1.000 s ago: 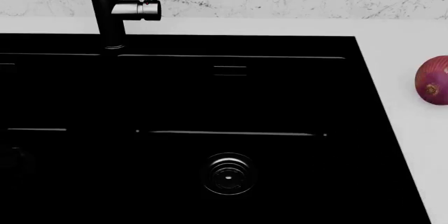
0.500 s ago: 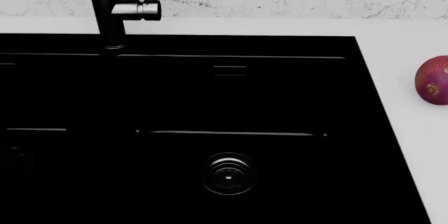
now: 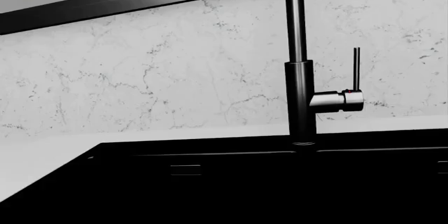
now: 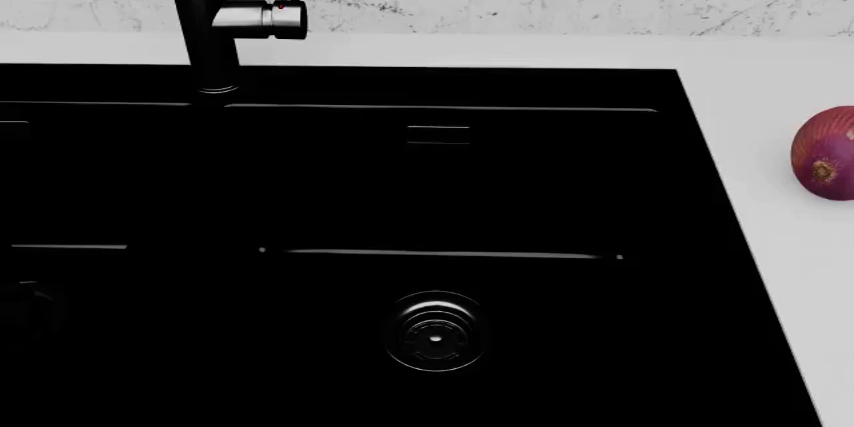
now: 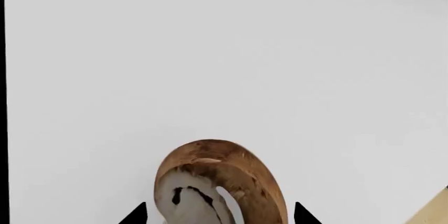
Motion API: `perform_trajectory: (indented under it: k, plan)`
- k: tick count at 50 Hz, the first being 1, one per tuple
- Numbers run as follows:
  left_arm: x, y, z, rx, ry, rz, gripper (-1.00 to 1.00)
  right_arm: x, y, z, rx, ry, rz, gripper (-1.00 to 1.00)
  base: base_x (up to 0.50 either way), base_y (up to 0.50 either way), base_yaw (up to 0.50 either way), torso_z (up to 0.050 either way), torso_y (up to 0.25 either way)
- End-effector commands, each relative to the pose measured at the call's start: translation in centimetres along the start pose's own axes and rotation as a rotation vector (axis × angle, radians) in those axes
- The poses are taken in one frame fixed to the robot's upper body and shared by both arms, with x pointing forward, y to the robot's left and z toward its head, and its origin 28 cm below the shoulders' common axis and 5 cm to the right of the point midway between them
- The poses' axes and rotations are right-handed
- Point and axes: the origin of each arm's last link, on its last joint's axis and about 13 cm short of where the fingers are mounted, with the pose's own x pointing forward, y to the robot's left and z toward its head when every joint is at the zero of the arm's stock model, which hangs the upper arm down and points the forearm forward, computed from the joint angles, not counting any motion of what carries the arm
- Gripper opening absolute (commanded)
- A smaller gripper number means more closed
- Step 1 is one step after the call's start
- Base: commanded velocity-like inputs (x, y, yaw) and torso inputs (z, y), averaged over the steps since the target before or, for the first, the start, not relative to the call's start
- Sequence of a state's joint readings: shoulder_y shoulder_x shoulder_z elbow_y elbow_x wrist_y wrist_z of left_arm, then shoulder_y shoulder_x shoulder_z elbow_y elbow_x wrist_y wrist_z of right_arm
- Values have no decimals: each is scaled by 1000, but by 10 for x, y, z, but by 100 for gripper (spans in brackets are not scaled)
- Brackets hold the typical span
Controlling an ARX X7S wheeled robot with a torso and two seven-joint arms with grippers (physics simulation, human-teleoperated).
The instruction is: Pick the mushroom from the counter and place it in the sink
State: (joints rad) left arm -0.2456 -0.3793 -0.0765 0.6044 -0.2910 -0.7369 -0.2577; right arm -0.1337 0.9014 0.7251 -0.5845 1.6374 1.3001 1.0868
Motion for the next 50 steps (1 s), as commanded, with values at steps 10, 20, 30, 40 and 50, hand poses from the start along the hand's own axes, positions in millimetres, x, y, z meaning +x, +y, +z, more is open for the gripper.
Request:
perform_trajectory:
  k: [10, 20, 30, 40, 50]
  plan:
    - [-2, 1, 1, 3, -3, 5, 100, 10, 3, -3, -31, 6, -22, -100, 0, 0, 0, 0, 0]
    - [-1, 1, 1, 3, -3, 4, 100, 5, 3, -1, -49, -37, -43, -100, 1, 0, 0, 0, 0]
    - [-1, 0, 1, 3, -2, 3, 100, -17, 12, 26, -77, -179, -5, -100, 0, 0, 0, 0, 0]
    - [0, -2, 1, 0, 0, -5, 100, -22, 30, 46, -109, -273, 93, -100, 0, 0, 0, 0, 0]
    - [1, -2, 1, 2, -2, -6, 100, -18, 52, 62, -157, -317, 195, -100, 0, 0, 0, 0, 0]
